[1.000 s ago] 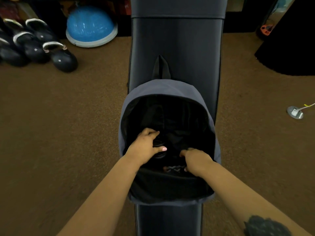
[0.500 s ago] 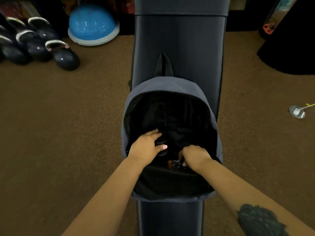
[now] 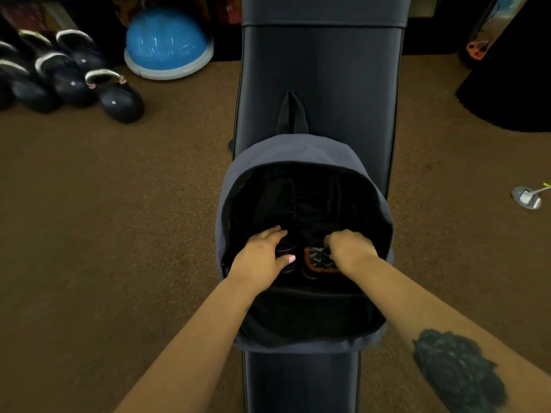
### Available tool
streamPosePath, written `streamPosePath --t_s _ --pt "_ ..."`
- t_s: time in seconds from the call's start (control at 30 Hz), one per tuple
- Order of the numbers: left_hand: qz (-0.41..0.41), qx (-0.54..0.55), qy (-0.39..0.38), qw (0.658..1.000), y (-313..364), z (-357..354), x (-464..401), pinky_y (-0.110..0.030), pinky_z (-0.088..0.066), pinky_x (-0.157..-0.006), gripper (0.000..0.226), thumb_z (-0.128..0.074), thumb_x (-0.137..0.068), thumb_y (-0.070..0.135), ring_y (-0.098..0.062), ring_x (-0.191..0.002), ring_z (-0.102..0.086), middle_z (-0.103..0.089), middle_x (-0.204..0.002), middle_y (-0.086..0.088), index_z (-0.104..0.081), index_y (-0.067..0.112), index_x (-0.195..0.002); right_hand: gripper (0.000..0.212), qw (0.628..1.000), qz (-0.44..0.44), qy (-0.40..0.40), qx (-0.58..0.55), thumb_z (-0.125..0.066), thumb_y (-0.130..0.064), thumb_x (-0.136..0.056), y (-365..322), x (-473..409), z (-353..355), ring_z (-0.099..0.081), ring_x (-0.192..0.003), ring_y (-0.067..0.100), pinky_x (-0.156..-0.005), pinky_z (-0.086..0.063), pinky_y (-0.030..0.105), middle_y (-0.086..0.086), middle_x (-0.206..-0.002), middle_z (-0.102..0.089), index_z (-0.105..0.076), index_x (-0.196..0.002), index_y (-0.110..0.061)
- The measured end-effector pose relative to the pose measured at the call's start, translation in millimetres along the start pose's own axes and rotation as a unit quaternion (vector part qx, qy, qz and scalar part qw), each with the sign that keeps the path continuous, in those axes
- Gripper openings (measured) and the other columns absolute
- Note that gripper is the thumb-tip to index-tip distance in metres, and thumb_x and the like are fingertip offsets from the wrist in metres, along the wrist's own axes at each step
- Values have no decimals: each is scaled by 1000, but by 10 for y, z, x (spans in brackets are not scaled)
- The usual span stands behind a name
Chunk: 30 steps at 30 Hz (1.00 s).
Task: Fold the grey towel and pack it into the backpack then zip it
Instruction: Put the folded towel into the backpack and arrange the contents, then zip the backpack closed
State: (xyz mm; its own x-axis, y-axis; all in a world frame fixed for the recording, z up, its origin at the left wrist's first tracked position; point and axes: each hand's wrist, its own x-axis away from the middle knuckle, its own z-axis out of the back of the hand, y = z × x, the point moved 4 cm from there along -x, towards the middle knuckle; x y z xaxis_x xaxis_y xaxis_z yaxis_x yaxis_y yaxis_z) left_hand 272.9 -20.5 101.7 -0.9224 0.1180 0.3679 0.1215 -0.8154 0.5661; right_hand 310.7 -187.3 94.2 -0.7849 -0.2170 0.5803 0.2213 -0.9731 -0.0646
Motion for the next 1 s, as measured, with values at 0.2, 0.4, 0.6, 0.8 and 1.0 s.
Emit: streamPosePath --t_s 0.2,0.4,0.6,0.8,1.0 --pt "0 -16 12 1000 9 1 2 -29 -26 -111 60 -60 -87 36 -16 -140 -25 -32 -152 6 -36 25 -142 32 998 -23 43 -33 -44 4 -89 -44 -74 -83 -61 -104 36 -75 -48 38 17 -114 -63 -56 -117 -7" --pt "14 -22 59 998 -14 54 63 -30 -34 -104 61 -67 -79 42 -16 -135 -29 -38 -144 8 -45 29 -135 29 988 -35 116 -100 -53 -4 -88 -2 16 -60 -60 -99 37 -71 -44 36 14 -121 -51 -50 -116 -10" --pt "29 16 77 997 -45 58 53 -28 -42 -98 61 -79 -69 34 -18 -122 -42 -48 -127 3 -56 23 -124 22 990 -36 93 -100 -52 -4 -88 -2 -5 -83 -60 -99 34 -69 -42 33 12 -114 -56 -60 -107 -12" --pt "28 18 84 996 -5 67 96 -31 -43 -100 63 -80 -69 31 -17 -124 -43 -46 -132 4 -54 23 -126 22 990 -45 80 -108 -53 -14 -91 19 13 -68 -61 -101 32 -73 -48 33 12 -113 -61 -64 -110 -13" --pt "28 58 125 990 69 185 273 -22 -35 -100 55 -76 -74 31 -13 -124 -46 -49 -133 5 -55 22 -125 26 987 -43 68 -138 -56 -32 -90 -34 195 8 -63 -99 28 -72 -45 29 9 -108 -66 -66 -110 -19"
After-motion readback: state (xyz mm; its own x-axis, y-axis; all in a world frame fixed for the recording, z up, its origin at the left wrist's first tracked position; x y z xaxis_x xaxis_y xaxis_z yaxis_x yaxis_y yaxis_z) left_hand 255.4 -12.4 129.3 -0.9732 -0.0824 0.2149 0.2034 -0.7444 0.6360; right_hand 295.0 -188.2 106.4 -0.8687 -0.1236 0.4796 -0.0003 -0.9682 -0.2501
